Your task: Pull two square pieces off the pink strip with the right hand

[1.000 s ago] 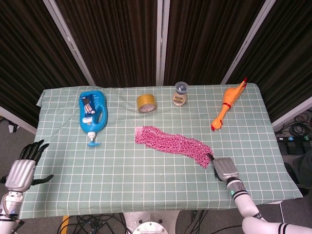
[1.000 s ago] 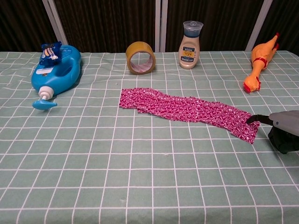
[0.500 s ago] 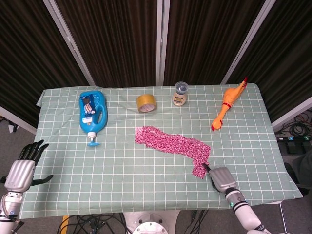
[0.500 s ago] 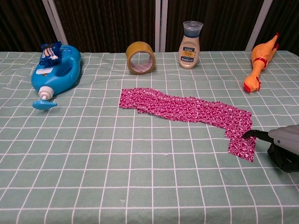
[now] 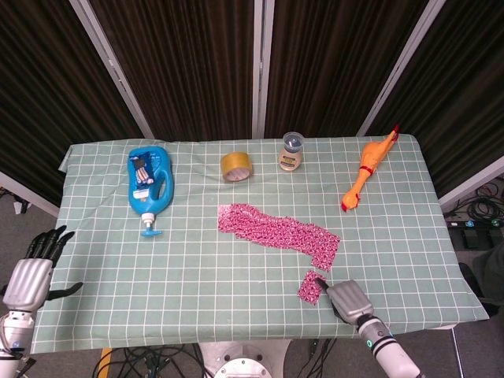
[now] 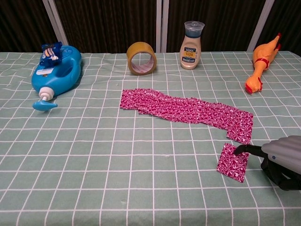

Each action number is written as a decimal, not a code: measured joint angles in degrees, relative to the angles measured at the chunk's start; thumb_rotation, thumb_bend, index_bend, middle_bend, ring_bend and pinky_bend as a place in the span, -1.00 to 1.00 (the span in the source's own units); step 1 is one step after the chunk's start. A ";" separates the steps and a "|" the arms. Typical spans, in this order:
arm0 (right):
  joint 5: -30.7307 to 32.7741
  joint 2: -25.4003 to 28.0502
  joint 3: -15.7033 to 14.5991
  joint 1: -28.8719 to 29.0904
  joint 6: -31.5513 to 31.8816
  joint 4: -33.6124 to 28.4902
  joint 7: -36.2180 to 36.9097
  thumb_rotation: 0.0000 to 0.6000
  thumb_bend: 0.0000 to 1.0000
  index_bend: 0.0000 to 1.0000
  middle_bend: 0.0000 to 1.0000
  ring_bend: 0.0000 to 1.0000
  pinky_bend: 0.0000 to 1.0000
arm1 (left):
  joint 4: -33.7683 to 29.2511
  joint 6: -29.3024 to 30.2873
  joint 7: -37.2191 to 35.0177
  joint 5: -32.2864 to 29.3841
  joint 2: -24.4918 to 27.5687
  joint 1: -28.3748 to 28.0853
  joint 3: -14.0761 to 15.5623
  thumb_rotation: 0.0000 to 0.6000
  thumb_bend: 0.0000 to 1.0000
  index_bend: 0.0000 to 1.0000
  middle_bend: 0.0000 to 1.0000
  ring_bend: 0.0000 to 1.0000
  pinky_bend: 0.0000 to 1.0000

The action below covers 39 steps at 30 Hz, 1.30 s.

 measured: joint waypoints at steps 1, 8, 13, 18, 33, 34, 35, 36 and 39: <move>-0.24 0.23 0.03 -0.01 0.30 -0.28 0.05 1.00 1.00 -0.66 0.83 0.51 0.30 | 0.06 -0.01 -0.08 -0.02 0.00 0.01 0.00 1.00 -0.81 -0.83 -1.00 -1.00 -0.87; -0.74 1.12 1.81 -0.37 2.67 -0.20 2.06 1.00 1.00 -0.66 0.83 0.51 0.30 | 0.44 -0.21 -0.34 0.00 -0.24 -0.03 0.01 1.00 -0.81 -0.83 -1.00 -1.00 -0.87; 0.80 0.00 4.02 -0.25 3.79 2.86 2.37 1.00 1.00 -0.66 0.83 0.51 0.30 | 0.43 -0.29 -0.28 0.08 -0.25 -0.12 -0.01 1.00 -0.81 -0.83 -1.00 -1.00 -0.87; 4.42 -2.26 6.37 1.14 2.55 6.25 2.30 1.00 1.00 -0.65 0.83 0.51 0.30 | 0.44 -0.48 -0.34 -0.19 -0.13 -0.07 -0.03 1.00 -0.81 -0.83 -1.00 -1.00 -0.87; 11.54 -5.69 8.12 4.62 -1.63 11.78 1.15 1.00 1.00 -0.66 0.83 0.51 0.30 | 1.30 -1.24 -1.19 -0.64 -0.41 -0.13 -0.02 1.00 -0.81 -0.83 -1.00 -1.00 -0.87; 11.64 -5.64 7.99 4.67 -1.66 11.76 1.11 1.00 1.00 -0.66 0.83 0.51 0.30 | 1.26 -1.20 -1.18 -0.64 -0.40 -0.14 -0.05 1.00 -0.81 -0.83 -1.00 -1.00 -0.87; 11.72 -5.54 7.83 4.69 -1.64 11.66 1.07 1.00 1.00 -0.66 0.83 0.51 0.30 | 1.19 -1.15 -1.17 -0.63 -0.38 -0.14 -0.08 1.00 -0.81 -0.83 -1.00 -1.00 -0.87; 11.75 -5.34 7.60 4.68 -1.52 11.45 1.00 1.00 1.00 -0.66 0.83 0.51 0.30 | 1.12 -1.10 -1.14 -0.61 -0.35 -0.14 -0.10 1.00 -0.81 -0.83 -1.00 -1.00 -0.87; 11.69 -4.56 6.86 4.44 -0.97 10.68 0.89 1.00 1.00 -0.66 0.83 0.51 0.30 | 0.90 -0.96 -1.04 -0.53 -0.22 -0.09 -0.10 1.00 -0.81 -0.83 -1.00 -1.00 -0.87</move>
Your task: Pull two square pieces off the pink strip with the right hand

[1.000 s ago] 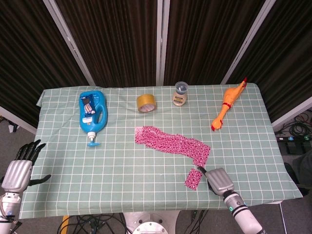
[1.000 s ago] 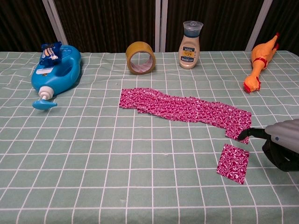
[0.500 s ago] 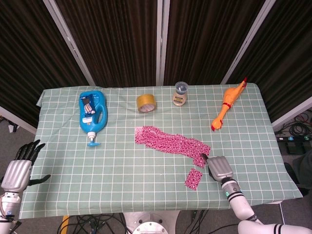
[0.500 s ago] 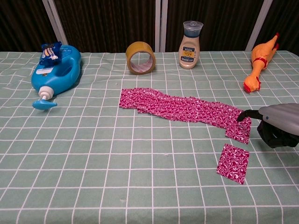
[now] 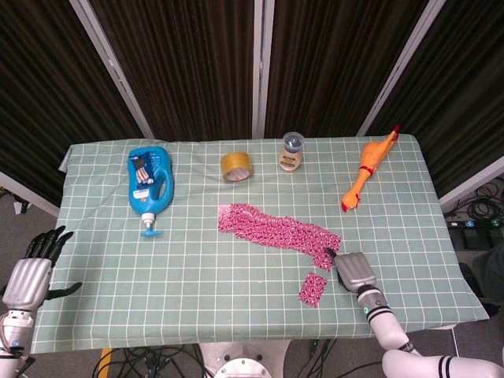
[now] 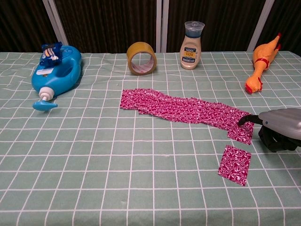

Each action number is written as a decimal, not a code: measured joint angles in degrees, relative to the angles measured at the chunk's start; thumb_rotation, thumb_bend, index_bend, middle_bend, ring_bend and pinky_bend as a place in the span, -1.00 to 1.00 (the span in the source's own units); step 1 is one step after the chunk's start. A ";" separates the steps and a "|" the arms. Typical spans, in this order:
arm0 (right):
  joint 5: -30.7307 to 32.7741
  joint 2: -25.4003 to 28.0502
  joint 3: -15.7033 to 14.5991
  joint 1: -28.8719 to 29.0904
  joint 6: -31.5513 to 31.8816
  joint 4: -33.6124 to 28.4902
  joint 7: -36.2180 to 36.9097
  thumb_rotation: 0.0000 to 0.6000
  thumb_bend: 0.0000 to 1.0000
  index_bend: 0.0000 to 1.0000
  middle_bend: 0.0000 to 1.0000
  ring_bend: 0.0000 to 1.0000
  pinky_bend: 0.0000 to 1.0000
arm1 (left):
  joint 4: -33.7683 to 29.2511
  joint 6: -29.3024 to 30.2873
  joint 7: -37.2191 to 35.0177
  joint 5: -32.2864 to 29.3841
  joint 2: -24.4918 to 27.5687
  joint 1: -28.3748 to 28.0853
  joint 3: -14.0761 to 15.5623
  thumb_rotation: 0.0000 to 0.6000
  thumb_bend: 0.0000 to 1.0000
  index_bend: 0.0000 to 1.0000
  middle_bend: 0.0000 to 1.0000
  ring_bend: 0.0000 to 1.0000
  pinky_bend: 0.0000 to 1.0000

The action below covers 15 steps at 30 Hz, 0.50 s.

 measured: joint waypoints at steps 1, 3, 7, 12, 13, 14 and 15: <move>-0.02 0.30 -0.25 -0.14 0.18 -0.25 0.01 1.00 1.00 -0.66 0.83 0.51 0.30 | -0.04 0.01 -0.02 0.01 0.03 0.02 0.02 1.00 -0.81 -0.83 -1.00 -1.00 -0.87; -0.08 1.11 -0.94 -0.57 0.58 -0.79 0.15 1.00 1.00 -0.66 0.83 0.51 0.30 | 0.03 0.01 -0.09 0.04 0.04 0.07 0.09 1.00 -0.81 -0.83 -1.00 -1.00 -0.87; -0.22 2.70 -2.42 -1.67 0.98 -1.48 1.02 1.00 1.00 -0.66 0.83 0.51 0.30 | 0.05 -0.05 0.00 0.20 -0.04 0.01 0.15 1.00 -0.81 -0.83 -1.00 -1.00 -0.87; -1.13 4.54 -4.22 -3.37 1.35 -1.76 2.94 1.00 1.00 -0.66 0.83 0.51 0.30 | -0.25 -0.18 0.42 0.29 -0.06 -0.11 0.17 1.00 -0.81 -0.83 -1.00 -1.00 -0.87; -1.38 4.84 -4.46 -3.66 1.46 -1.80 3.29 1.00 1.00 -0.66 0.83 0.51 0.30 | -0.28 -0.17 0.46 0.32 -0.05 -0.10 0.18 1.00 -0.81 -0.83 -1.00 -1.00 -0.87; -1.65 5.15 -4.69 -3.96 1.57 -1.85 3.67 1.00 1.00 -0.66 0.83 0.51 0.30 | -0.35 -0.14 0.54 0.36 -0.02 -0.10 0.19 1.00 -0.81 -0.83 -1.00 -1.00 -0.87; -2.08 5.58 -4.99 -4.38 1.76 -1.92 4.19 1.00 1.00 -0.66 0.83 0.51 0.30 | -0.42 -0.11 0.60 0.39 0.01 -0.10 0.20 1.00 -0.81 -0.83 -1.00 -1.00 -0.87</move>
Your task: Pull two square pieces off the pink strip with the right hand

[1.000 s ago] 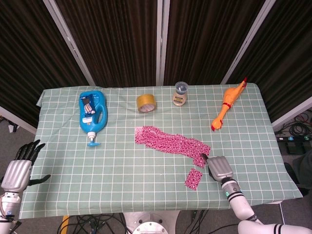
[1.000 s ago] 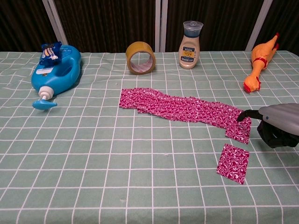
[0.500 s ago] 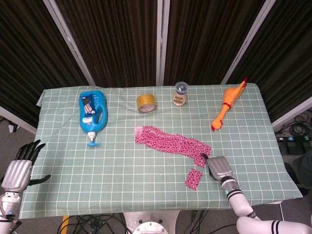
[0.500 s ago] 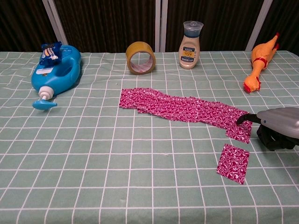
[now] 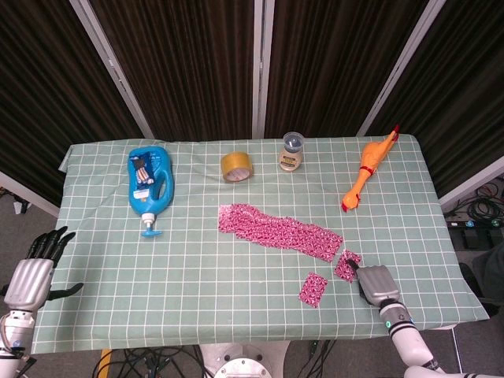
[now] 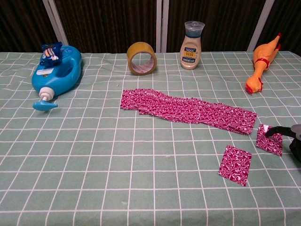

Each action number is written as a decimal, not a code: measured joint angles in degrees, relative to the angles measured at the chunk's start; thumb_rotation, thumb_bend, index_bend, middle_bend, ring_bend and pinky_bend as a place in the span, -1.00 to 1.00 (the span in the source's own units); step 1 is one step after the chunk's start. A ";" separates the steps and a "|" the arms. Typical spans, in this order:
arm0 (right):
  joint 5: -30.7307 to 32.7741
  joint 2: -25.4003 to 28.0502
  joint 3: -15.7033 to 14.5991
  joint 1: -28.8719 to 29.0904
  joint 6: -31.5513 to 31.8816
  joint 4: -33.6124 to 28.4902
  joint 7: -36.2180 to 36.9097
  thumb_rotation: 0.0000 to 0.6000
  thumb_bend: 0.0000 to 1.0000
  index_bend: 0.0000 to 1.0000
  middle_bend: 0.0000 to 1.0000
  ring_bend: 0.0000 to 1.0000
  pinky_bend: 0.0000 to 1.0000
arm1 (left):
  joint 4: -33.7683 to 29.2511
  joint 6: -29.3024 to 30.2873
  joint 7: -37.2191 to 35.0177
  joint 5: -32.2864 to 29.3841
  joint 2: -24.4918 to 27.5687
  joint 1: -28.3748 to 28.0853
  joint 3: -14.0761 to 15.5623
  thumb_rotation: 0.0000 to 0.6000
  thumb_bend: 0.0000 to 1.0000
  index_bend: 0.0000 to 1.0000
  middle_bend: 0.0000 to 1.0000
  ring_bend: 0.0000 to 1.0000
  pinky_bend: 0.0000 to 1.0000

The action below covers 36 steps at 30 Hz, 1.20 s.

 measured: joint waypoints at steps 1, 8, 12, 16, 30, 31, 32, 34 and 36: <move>-0.35 0.34 -0.21 -0.32 0.17 -0.06 0.41 1.00 1.00 -0.66 0.83 0.51 0.30 | -0.08 0.05 0.05 0.04 0.04 0.01 0.00 1.00 -0.81 -0.83 -1.00 -1.00 -0.87; -3.57 3.54 -1.17 -2.54 2.02 -1.51 3.69 1.00 1.00 -0.66 0.83 0.51 0.30 | -0.63 0.27 0.43 0.18 0.31 0.03 0.00 1.00 -0.81 -0.83 -1.00 -1.00 -0.87; -7.05 5.72 -0.80 -3.85 4.66 -3.66 6.41 1.00 1.00 -0.66 0.82 0.51 0.30 | -0.74 0.45 0.55 0.25 0.25 0.05 -0.04 1.00 -0.81 -0.83 -1.00 -1.00 -0.87; -12.42 6.59 0.61 -5.82 9.58 -4.44 11.91 1.00 0.52 -0.66 0.51 0.26 0.17 | -0.74 1.15 0.50 0.41 0.13 0.08 -0.34 1.00 -0.81 -0.83 -1.00 -1.00 -0.87; -21.67 4.75 8.55 -15.18 30.43 9.50 17.17 1.00 -0.80 -1.00 -1.00 -1.00 -1.00 | -1.99 3.51 1.49 1.98 0.31 0.00 -0.99 1.00 -0.81 -0.83 -1.00 -1.00 -0.87; -20.54 5.05 8.95 -15.78 29.71 8.81 17.05 1.00 -0.80 -1.00 -1.00 -1.00 -1.00 | -2.06 3.50 1.56 2.00 0.38 -0.01 -0.97 1.00 -0.81 -0.83 -1.00 -1.00 -0.87; -19.59 5.28 9.22 -16.28 28.98 8.24 17.03 1.00 -0.80 -1.00 -1.00 -1.00 -1.00 | -2.16 3.44 1.59 2.02 0.43 -0.03 -0.94 1.00 -0.81 -0.83 -1.00 -1.00 -0.87; -18.73 5.59 9.57 -17.00 27.93 8.03 17.22 1.00 -0.80 -1.00 -1.00 -1.00 -1.00 | -2.32 3.37 1.65 2.03 0.49 -0.07 -0.91 1.00 -0.81 -0.83 -1.00 -1.00 -0.87; -18.89 5.79 9.80 -17.42 27.00 8.48 17.72 1.00 -0.80 -1.00 -1.00 -1.00 -1.00 | -2.33 3.35 1.76 2.01 0.43 -0.10 -0.92 1.00 -0.81 -0.83 -1.00 -1.00 -0.87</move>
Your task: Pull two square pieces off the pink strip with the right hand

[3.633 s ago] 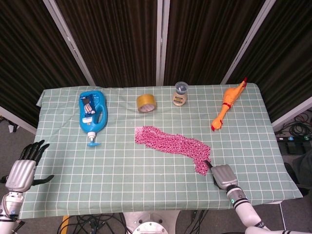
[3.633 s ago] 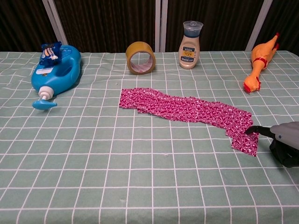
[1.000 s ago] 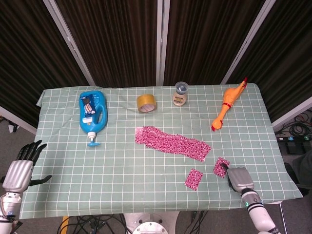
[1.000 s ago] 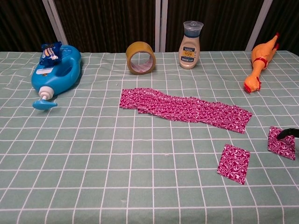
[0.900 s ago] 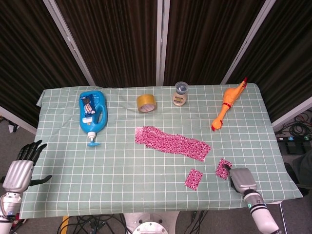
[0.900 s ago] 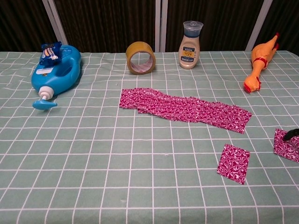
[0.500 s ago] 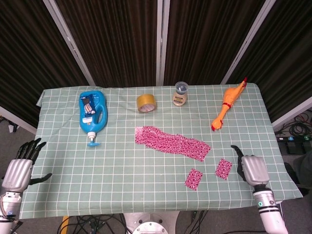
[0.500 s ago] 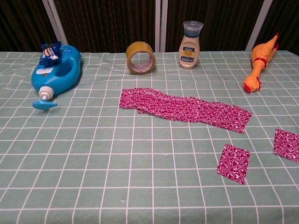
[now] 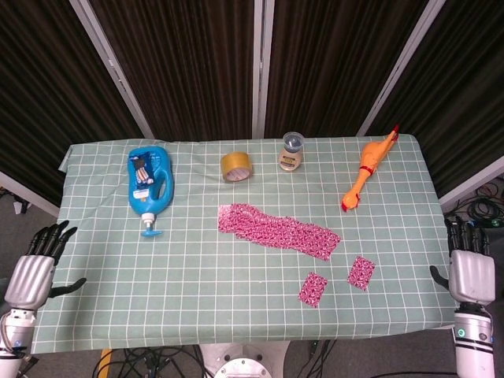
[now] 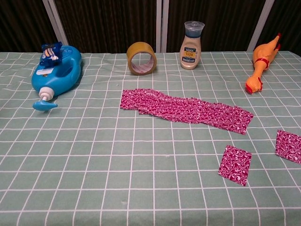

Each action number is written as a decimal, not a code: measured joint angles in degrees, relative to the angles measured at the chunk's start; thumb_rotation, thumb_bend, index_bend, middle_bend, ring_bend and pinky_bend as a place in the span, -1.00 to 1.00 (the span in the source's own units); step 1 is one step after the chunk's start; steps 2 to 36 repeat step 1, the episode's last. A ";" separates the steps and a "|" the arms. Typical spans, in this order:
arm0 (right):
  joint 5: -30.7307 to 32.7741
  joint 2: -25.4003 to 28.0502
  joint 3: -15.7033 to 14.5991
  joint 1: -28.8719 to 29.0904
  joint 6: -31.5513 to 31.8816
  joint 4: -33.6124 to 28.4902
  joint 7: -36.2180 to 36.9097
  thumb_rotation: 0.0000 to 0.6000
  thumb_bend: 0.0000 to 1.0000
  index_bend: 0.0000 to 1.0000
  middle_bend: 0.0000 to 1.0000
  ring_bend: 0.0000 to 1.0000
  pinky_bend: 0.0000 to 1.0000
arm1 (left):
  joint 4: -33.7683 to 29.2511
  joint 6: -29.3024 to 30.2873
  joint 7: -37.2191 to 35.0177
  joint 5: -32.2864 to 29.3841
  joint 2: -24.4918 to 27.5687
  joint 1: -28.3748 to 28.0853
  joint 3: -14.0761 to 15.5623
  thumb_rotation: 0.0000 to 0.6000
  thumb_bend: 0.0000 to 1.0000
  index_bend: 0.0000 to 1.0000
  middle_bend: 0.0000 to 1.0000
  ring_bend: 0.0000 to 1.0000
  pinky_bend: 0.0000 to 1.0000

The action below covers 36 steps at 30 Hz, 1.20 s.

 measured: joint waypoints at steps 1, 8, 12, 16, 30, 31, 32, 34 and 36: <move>-0.17 0.05 0.13 -0.11 -0.44 0.01 0.17 1.00 -0.80 -1.00 -1.00 -1.00 -1.00 | 0.05 -0.06 0.00 -0.07 -0.07 -0.02 -0.02 1.00 -0.81 -0.83 -1.00 -1.00 -0.87; -0.17 0.05 0.13 -0.11 -0.44 0.01 0.17 1.00 -0.80 -1.00 -1.00 -1.00 -1.00 | 0.05 -0.06 0.00 -0.07 -0.07 -0.02 -0.02 1.00 -0.81 -0.83 -1.00 -1.00 -0.87; -0.17 0.05 0.13 -0.11 -0.44 0.01 0.17 1.00 -0.80 -1.00 -1.00 -1.00 -1.00 | 0.05 -0.06 0.00 -0.07 -0.07 -0.02 -0.02 1.00 -0.81 -0.83 -1.00 -1.00 -0.87; -0.17 0.05 0.13 -0.11 -0.44 0.01 0.17 1.00 -0.80 -1.00 -1.00 -1.00 -1.00 | 0.05 -0.06 0.00 -0.07 -0.07 -0.02 -0.02 1.00 -0.81 -0.83 -1.00 -1.00 -0.87; -0.17 0.05 0.13 -0.11 -0.44 0.01 0.17 1.00 -0.80 -1.00 -1.00 -1.00 -1.00 | 0.05 -0.06 0.00 -0.07 -0.07 -0.02 -0.02 1.00 -0.81 -0.83 -1.00 -1.00 -0.87; -0.17 0.05 0.13 -0.11 -0.44 0.01 0.17 1.00 -0.80 -1.00 -1.00 -1.00 -1.00 | 0.05 -0.06 0.00 -0.07 -0.07 -0.02 -0.02 1.00 -0.81 -0.83 -1.00 -1.00 -0.87; -0.17 0.05 0.13 -0.11 -0.44 0.01 0.17 1.00 -0.80 -1.00 -1.00 -1.00 -1.00 | 0.05 -0.06 0.00 -0.07 -0.07 -0.02 -0.02 1.00 -0.81 -0.83 -1.00 -1.00 -0.87; -0.17 0.05 0.13 -0.11 -0.44 0.01 0.17 1.00 -0.80 -1.00 -1.00 -1.00 -1.00 | 0.05 -0.06 0.00 -0.07 -0.07 -0.02 -0.02 1.00 -0.81 -0.83 -1.00 -1.00 -0.87; -0.17 0.05 0.13 -0.11 -0.44 0.01 0.17 1.00 -0.80 -1.00 -1.00 -1.00 -1.00 | 0.05 -0.06 0.00 -0.07 -0.07 -0.02 -0.02 1.00 -0.81 -0.83 -1.00 -1.00 -0.87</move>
